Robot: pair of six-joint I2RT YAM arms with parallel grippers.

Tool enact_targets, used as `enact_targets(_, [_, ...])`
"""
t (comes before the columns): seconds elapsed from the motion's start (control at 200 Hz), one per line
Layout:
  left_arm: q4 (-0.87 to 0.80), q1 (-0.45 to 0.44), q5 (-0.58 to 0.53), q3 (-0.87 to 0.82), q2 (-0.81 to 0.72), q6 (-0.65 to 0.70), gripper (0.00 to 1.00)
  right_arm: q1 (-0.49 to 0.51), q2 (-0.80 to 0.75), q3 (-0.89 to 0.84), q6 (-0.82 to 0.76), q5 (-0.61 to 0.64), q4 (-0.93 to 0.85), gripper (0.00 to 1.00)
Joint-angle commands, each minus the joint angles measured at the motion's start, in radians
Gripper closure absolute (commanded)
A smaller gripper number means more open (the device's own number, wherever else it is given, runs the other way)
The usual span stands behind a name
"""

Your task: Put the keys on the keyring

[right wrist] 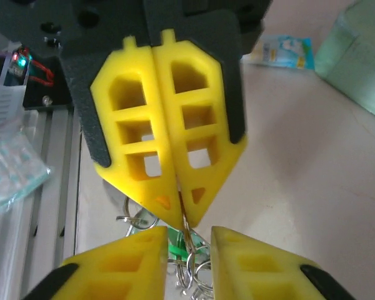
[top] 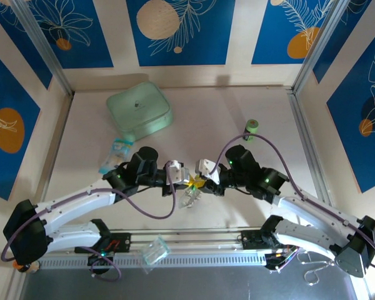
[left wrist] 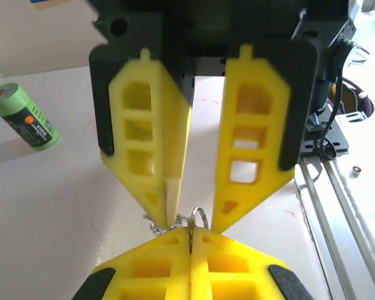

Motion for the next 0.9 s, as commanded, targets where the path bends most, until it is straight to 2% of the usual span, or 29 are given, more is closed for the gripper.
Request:
enact_targets(0.0, [0.170,-0.005,-0.027,-0.069,-0.044,-0.094,1.00,-0.011,-0.051,-0.075,0.129,-0.065,0.187,0.69])
enact_targets(0.275, [0.385,-0.003,-0.005,-0.170,-0.078,-0.205,1.00,-0.017,-0.069,-0.143,0.149,-0.057,0.223,0.69])
enact_targets(0.49, [0.438,0.005,0.040,-0.182,-0.076,-0.236,1.00,-0.022,-0.059,-0.144,0.139,-0.081,0.256,0.73])
enact_targets(0.59, [0.449,0.006,0.051,-0.183,-0.073,-0.245,1.00,-0.023,-0.056,-0.141,0.135,-0.093,0.266,0.80])
enact_targets(0.715, [0.450,0.009,0.068,-0.181,-0.075,-0.243,1.00,-0.028,-0.057,-0.132,0.125,-0.119,0.260,1.00])
enact_targets(0.82, [0.325,0.012,0.060,-0.143,-0.082,-0.166,1.00,-0.029,-0.057,-0.110,0.104,-0.119,0.215,1.00])
enact_targets(0.87, [0.230,0.012,0.042,-0.111,-0.081,-0.115,0.82,-0.029,-0.053,-0.085,0.079,-0.113,0.161,1.00])
enact_targets(0.895, [0.187,0.011,0.035,-0.096,-0.080,-0.085,0.77,-0.028,-0.050,-0.069,0.064,-0.109,0.130,1.00])
